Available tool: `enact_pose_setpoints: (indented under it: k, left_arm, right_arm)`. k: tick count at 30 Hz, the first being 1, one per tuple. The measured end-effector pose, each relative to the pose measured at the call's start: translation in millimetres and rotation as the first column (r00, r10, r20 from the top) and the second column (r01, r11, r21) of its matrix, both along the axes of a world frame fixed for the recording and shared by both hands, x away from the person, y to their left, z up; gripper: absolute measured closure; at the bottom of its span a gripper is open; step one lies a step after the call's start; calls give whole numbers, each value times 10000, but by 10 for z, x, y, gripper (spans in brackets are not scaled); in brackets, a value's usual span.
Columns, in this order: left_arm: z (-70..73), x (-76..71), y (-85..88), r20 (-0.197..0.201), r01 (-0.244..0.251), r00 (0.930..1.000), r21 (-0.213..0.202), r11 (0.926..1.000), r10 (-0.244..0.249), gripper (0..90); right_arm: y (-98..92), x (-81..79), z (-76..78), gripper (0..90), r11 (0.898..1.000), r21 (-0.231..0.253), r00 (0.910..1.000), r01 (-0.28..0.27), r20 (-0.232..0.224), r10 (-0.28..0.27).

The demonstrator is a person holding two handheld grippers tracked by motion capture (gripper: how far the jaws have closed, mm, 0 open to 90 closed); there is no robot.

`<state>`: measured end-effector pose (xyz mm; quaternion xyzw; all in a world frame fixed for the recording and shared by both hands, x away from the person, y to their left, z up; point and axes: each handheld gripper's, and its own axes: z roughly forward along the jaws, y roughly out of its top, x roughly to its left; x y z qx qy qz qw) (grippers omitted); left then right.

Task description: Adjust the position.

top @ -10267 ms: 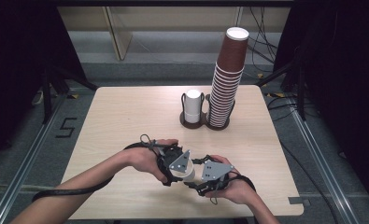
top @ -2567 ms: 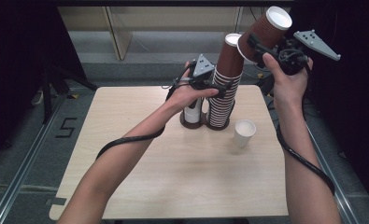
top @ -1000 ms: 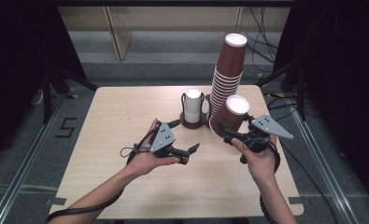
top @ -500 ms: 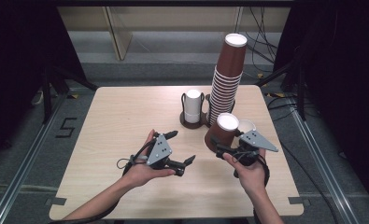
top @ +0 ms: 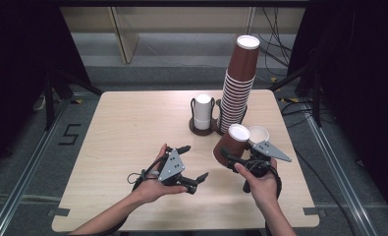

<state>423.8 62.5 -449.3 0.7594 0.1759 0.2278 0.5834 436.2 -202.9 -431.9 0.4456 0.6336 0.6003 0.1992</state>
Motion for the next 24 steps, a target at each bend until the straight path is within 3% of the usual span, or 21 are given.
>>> enact_pose_setpoints:
  k: [3, 4, 7, 10, 11, 12, 14, 15, 16, 17, 18, 21, 24]
  left_arm:
    - [-17, -26, -34, -25, 78, 10000, -57, 10000, -78, 0]
    - [-26, -46, -52, -35, 164, 9999, -4, 9999, -164, 0]
    - [-55, -70, -90, 102, 340, 9994, 203, 9992, -342, 0]
    - [-83, -71, -141, 76, 417, 9991, 130, 9990, -418, 0]
    - [-83, -71, -141, 76, 417, 9991, 130, 9990, -418, 0]
    - [-92, -59, -162, 64, 510, 9987, 152, 9986, -511, 0]
    - [-97, -48, -171, 67, 556, 9984, 93, 9984, -556, 0]
    - [-104, -34, -186, -12, 575, 9983, -32, 9983, -575, 0]
    - [-105, -25, -191, -59, 595, 9982, -51, 9982, -596, 0]
    - [-106, -12, -198, -59, 610, 9981, -61, 9981, -610, 0]
    - [-108, 6, -216, -154, 620, 9979, -186, 9979, -623, 0]
    - [-108, 19, -228, -172, 650, 9977, -214, 9977, -654, 0]
    - [-117, 39, -254, -203, 687, 9974, -94, 9976, -688, 0]
  right_arm:
    - [-11, 4, -24, 171, 9997, 228, 9997, 111, -233, -106]
    - [-11, -10, -25, 171, 9991, 394, 9986, 160, -513, -140]
    - [-17, -10, -51, 170, 9977, 638, 9968, 210, -782, -160]
    - [1, -5, -80, 170, 9920, 1251, 9919, 149, -1267, 11]
    - [1, -5, -80, 170, 9920, 1251, 9919, 149, -1267, 11]
    - [12, -2, -101, 170, 9867, 1625, 9890, 89, -1470, 153]
    - [18, -6, -105, 170, 9842, 1764, 9858, 114, -1669, 185]
    - [20, -2, -131, 170, 9750, 2219, 9795, 61, -1978, 389]
    - [20, -2, -131, 170, 9750, 2219, 9795, 61, -1978, 389]
    - [26, -4, -138, 170, 9688, 2475, 9742, 87, -2205, 476]
    - [34, 0, -172, 170, 9558, 2938, 9666, 45, -2461, 712]
    - [44, 15, -200, 170, 9578, 2872, 9663, 98, -2492, 648]
    - [73, 18, -233, 170, 9466, 3223, 9586, 100, -2727, 827]
